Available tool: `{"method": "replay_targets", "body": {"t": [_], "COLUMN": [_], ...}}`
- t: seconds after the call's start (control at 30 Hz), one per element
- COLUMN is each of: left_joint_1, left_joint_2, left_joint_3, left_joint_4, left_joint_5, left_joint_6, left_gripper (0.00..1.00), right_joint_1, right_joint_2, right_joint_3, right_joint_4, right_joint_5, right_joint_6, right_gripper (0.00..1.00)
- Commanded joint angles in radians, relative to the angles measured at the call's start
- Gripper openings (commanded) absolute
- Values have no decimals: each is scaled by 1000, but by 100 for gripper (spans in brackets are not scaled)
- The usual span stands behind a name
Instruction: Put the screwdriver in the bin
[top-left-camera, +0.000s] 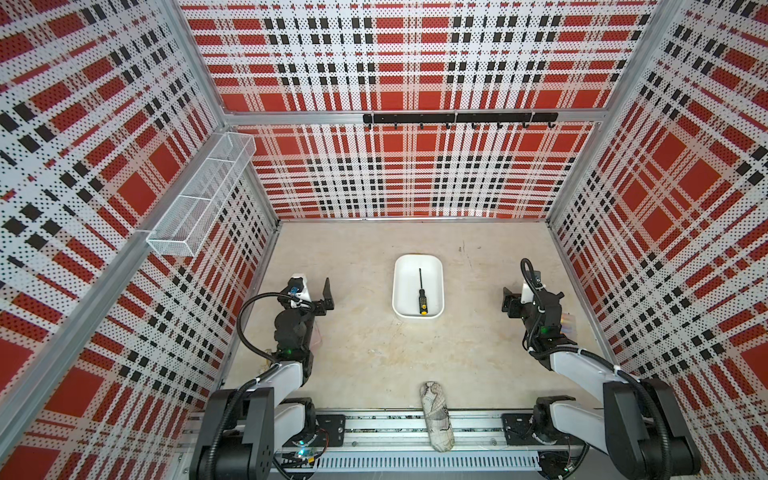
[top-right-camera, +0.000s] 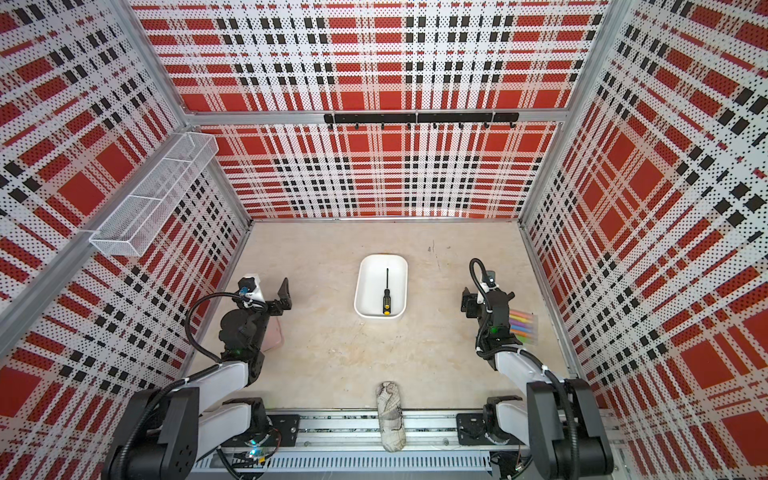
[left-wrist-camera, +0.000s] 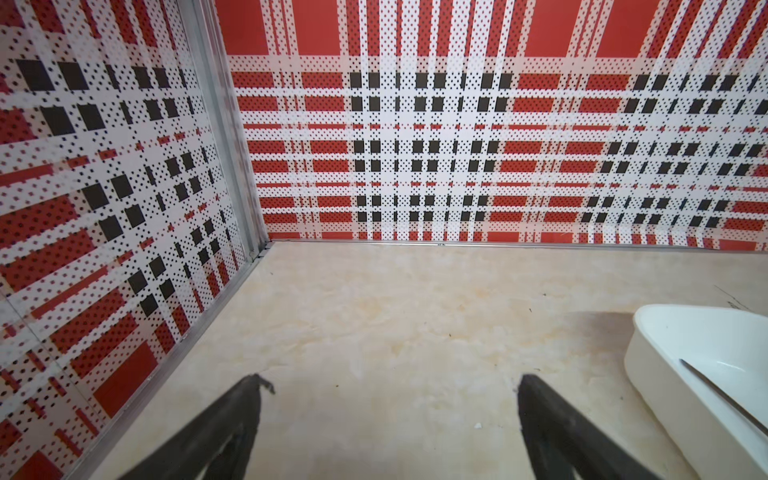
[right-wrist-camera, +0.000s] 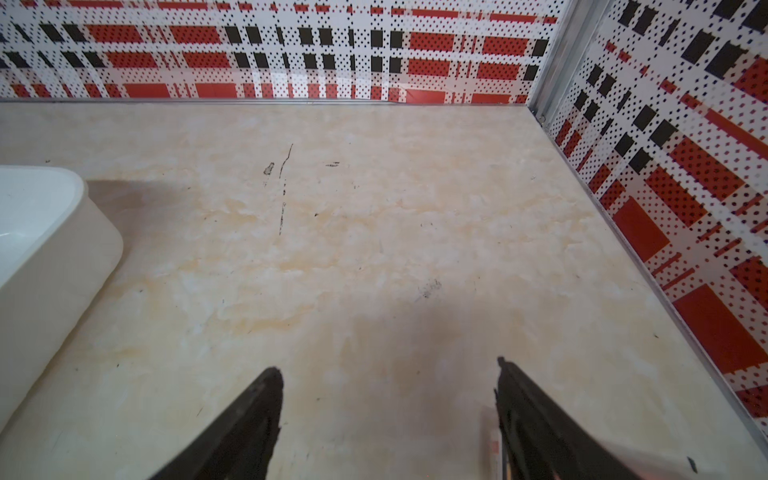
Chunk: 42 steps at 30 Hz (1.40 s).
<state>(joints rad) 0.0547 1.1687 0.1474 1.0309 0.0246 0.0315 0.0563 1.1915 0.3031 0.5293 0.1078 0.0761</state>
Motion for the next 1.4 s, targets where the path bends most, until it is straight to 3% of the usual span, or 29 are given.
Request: {"method": "replay_targets", "body": {"t": [0.0,0.37,0.63,0.93,1.0,1.13,1.37], "left_joint_1": [26,59,65,63,48,-49,-40], "left_joint_2": [48,150,296,353,352,380,383], "left_joint_3": [-15,-12,-38,-16,13,126,115], "left_joint_4": [218,290,478,487,427,229,253], "left_joint_5": [44,105,122,96,35,-206,-204], "left_joint_6": [-22,-84,-103,-108,-106,-61,-73], "left_gripper": [98,98,98,98,98,98,98], "right_joint_1": [-24,-53,-59,-59,-59,-58,-58], "right_joint_2": [49,245,385,375,379,377,381], "right_joint_3": [-17,11,-46,-42,-41,-38,-33], "right_joint_4": [232,455,701,673,682,670,663], "right_joint_5": [-21,-53,-43,-22,-22,-18,-14], "right_joint_6": [6,16,23,29,27,27,27], "right_gripper": [83,82,82,83,83,84,93]}}
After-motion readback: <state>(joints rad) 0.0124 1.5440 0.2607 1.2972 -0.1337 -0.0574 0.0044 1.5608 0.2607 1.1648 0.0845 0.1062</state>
